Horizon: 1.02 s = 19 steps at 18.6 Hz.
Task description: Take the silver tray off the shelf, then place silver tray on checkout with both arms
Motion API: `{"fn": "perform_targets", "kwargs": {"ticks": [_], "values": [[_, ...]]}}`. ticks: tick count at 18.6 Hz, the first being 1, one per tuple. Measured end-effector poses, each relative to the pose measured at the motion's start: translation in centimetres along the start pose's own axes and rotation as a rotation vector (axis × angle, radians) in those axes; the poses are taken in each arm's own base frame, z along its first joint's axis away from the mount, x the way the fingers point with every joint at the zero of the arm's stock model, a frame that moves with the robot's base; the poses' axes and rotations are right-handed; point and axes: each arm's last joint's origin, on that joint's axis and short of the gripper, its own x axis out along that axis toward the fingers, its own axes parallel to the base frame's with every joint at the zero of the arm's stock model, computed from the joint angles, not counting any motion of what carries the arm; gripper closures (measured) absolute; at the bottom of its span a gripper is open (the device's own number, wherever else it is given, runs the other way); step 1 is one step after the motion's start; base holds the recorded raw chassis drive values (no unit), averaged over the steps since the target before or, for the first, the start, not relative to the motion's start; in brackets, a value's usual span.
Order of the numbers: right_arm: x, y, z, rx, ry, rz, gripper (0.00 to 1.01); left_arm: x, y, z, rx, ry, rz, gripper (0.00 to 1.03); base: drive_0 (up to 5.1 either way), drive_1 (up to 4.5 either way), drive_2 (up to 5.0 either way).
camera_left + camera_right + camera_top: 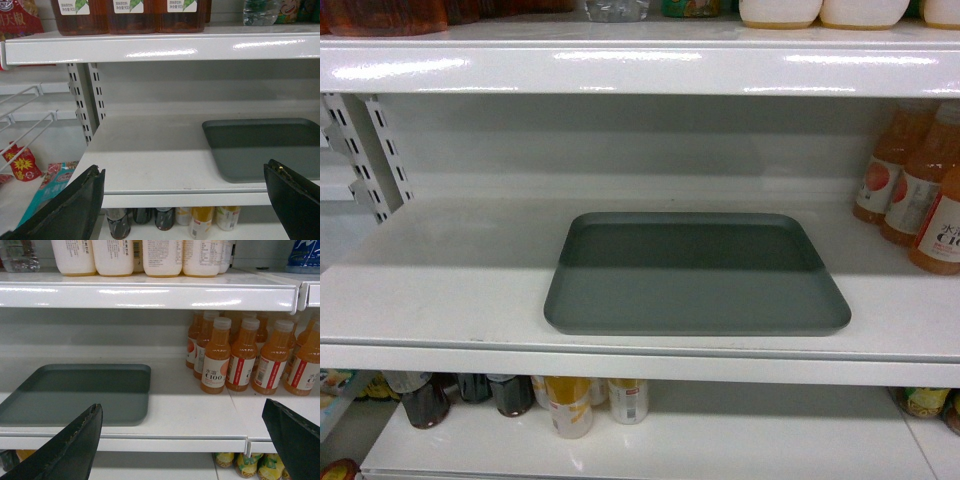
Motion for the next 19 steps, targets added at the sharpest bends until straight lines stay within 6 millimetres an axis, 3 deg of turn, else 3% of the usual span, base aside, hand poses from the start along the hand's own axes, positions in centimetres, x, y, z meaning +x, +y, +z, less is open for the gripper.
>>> {"fn": "perform_targets", "kwargs": {"ticks": [19], "values": [[0.0,0.0,0.0,0.0,0.0,0.0,0.03,0.0,0.0,0.0,0.0,0.0,0.0,0.05,0.0,0.0,0.0]]}}
